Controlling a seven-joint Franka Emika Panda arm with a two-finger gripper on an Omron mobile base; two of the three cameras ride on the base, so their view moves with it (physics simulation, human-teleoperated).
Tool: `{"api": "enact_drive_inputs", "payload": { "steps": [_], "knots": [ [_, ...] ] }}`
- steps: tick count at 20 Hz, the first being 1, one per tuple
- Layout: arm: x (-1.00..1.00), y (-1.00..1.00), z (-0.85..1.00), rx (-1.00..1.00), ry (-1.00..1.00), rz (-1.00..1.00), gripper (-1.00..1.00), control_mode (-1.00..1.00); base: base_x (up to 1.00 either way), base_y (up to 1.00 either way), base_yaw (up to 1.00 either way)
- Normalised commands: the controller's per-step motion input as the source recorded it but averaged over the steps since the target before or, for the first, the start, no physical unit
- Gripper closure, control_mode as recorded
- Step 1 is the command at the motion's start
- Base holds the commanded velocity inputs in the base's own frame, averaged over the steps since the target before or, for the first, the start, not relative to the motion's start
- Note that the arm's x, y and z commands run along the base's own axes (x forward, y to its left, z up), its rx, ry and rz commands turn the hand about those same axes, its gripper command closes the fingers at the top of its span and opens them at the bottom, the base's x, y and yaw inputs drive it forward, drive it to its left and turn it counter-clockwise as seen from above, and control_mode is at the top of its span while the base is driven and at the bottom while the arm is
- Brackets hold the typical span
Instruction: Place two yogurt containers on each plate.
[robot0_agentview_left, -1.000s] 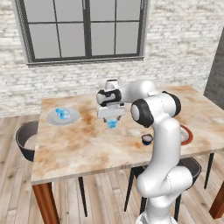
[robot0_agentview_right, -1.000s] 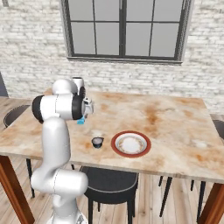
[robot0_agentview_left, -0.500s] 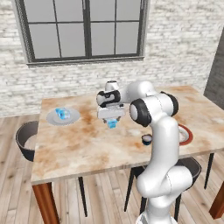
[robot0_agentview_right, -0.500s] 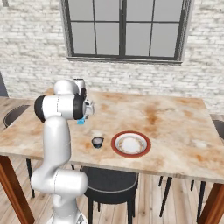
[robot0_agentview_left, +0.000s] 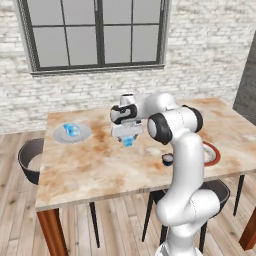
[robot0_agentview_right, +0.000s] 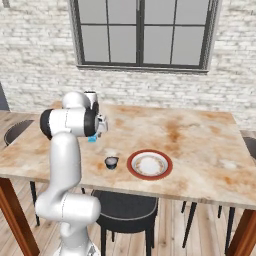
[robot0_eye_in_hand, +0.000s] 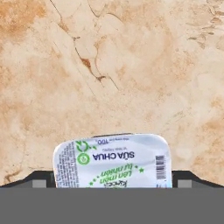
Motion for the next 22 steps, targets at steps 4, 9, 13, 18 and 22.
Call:
{"api": "enact_drive_inputs", "payload": {
  "steps": [4,9,13,18,22],
  "knots": [
    [0.00,0.00,-0.31,0.00,0.00,0.00,-1.00,-1.00,0.00,0.00,0.00],
    [0.00,0.00,-0.02,0.00,0.00,0.00,-1.00,-1.00,0.00,0.00,0.00],
    [0.00,0.00,0.00,0.00,0.00,0.00,1.00,-1.00,0.00,0.00,0.00],
    [0.00,0.00,0.00,0.00,0.00,0.00,1.00,-1.00,0.00,0.00,0.00],
    [-0.24,-0.06,0.28,0.01,-0.12,0.00,1.00,-1.00,0.00,0.00,0.00]
  ]
}}
